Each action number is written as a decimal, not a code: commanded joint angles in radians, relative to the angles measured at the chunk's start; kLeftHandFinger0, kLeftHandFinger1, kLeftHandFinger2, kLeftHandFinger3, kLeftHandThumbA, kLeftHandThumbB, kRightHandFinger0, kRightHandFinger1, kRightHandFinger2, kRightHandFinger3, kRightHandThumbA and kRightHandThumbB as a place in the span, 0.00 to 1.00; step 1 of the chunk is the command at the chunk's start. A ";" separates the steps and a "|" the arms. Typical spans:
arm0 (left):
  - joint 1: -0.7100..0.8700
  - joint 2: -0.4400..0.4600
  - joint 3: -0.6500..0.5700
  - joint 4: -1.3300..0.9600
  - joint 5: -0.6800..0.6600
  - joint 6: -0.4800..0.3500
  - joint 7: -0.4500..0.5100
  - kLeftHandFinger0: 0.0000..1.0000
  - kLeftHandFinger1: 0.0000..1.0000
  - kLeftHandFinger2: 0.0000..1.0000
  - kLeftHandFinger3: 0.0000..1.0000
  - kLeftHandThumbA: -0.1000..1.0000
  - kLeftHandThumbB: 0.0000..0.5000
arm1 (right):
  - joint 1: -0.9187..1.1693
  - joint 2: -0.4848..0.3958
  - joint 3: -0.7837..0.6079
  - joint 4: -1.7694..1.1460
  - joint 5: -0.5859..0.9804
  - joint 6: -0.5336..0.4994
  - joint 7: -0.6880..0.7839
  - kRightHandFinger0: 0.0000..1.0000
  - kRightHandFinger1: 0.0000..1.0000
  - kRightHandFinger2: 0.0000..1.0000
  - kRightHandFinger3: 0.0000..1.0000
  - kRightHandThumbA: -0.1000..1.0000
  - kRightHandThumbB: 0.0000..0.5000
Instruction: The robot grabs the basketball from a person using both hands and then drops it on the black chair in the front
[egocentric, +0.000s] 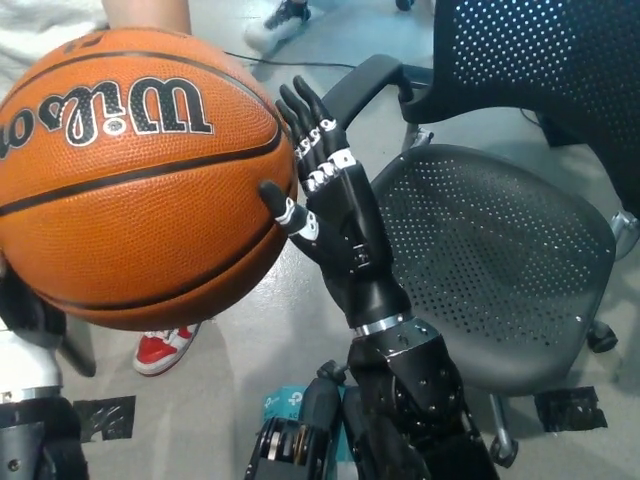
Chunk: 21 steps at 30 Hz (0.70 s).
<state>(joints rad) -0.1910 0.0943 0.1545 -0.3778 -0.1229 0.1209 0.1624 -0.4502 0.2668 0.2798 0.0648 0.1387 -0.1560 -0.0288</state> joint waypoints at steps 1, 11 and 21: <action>-0.140 -0.004 -0.174 -0.120 0.095 0.023 -0.118 1.00 1.00 1.00 1.00 1.00 0.20 | -0.155 0.113 0.177 0.082 -0.326 -0.015 -0.051 1.00 1.00 1.00 1.00 1.00 0.63; -0.183 0.008 -0.185 -0.124 0.078 0.080 -0.112 1.00 1.00 1.00 1.00 1.00 0.25 | -0.185 0.090 0.162 0.053 -0.312 0.024 -0.039 1.00 1.00 1.00 1.00 1.00 0.56; -0.230 0.016 -0.207 -0.124 0.082 0.130 -0.078 1.00 1.00 1.00 1.00 1.00 0.25 | -0.220 0.070 0.150 0.058 -0.271 0.031 -0.041 1.00 1.00 1.00 1.00 1.00 0.52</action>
<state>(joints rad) -0.3039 0.1225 0.0932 -0.4134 -0.0772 0.2834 0.2216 -0.5991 0.2652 0.3046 0.0743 -0.0232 -0.1950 -0.1780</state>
